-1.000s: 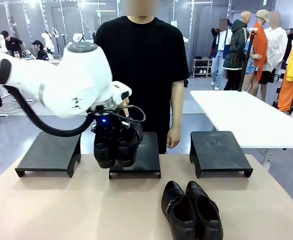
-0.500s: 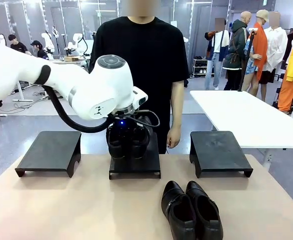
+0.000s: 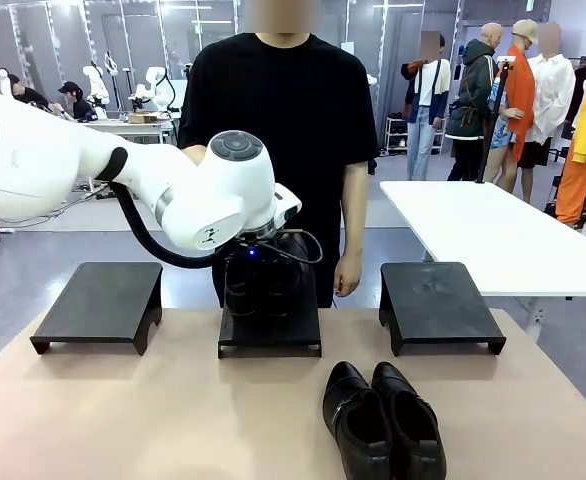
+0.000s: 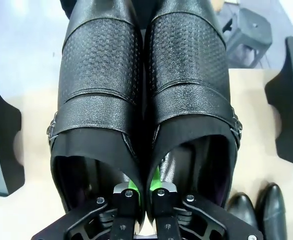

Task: Place the shoes on the stand as instructed by the person.
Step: Pick up one pair of Shoes and place it on the Shoes Stand indicated by the person.

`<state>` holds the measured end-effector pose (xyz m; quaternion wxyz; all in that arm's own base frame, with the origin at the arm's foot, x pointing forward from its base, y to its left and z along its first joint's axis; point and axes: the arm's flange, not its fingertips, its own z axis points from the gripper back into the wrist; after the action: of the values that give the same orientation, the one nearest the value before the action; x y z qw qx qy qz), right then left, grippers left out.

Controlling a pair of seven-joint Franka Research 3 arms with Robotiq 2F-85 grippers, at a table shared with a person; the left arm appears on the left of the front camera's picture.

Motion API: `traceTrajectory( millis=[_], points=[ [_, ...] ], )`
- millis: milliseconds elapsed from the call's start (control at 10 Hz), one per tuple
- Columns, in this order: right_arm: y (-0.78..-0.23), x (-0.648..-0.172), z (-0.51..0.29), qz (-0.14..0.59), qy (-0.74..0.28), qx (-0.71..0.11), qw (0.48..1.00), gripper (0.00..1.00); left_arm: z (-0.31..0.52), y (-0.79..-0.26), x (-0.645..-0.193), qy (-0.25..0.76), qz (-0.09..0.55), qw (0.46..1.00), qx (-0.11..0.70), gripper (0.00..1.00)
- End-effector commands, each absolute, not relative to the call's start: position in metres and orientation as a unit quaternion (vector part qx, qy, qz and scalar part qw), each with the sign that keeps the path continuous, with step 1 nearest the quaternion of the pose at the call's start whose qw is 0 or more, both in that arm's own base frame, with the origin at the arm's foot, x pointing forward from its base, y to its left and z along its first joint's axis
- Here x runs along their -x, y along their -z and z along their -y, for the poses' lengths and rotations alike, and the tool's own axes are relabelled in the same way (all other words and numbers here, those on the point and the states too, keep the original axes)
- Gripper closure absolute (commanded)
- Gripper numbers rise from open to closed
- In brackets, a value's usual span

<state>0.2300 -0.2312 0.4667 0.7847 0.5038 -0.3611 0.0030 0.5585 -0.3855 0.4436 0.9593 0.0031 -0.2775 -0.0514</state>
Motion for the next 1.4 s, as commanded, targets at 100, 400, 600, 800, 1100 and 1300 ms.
traceTrajectory(
  millis=[100,400,600,800,1100,1300],
  points=[
    [-0.468,-0.230,0.231,0.369,-0.007,-0.506,0.779,0.00,0.395,-0.430,-0.568,0.044,0.309,0.950,-0.022,0.93],
    [-0.468,-0.230,0.231,0.369,-0.007,-0.506,0.779,0.00,0.398,-0.418,-0.573,0.041,0.309,0.950,-0.013,0.93],
    [-0.468,-0.230,0.231,0.369,-0.007,-0.506,0.779,0.00,0.397,-0.412,-0.578,0.043,0.313,0.949,-0.011,0.93],
    [-0.468,-0.230,0.231,0.369,-0.007,-0.506,0.779,0.00,0.398,-0.409,-0.581,0.040,0.308,0.950,0.002,0.93],
    [-0.468,-0.230,0.231,0.369,-0.007,-0.506,0.779,0.00,0.398,-0.409,-0.580,0.039,0.308,0.950,0.010,0.61],
    [-0.468,-0.230,0.231,0.369,-0.007,-0.506,0.779,0.00,0.396,-0.416,-0.576,0.035,0.309,0.950,0.014,0.27]
  ],
)
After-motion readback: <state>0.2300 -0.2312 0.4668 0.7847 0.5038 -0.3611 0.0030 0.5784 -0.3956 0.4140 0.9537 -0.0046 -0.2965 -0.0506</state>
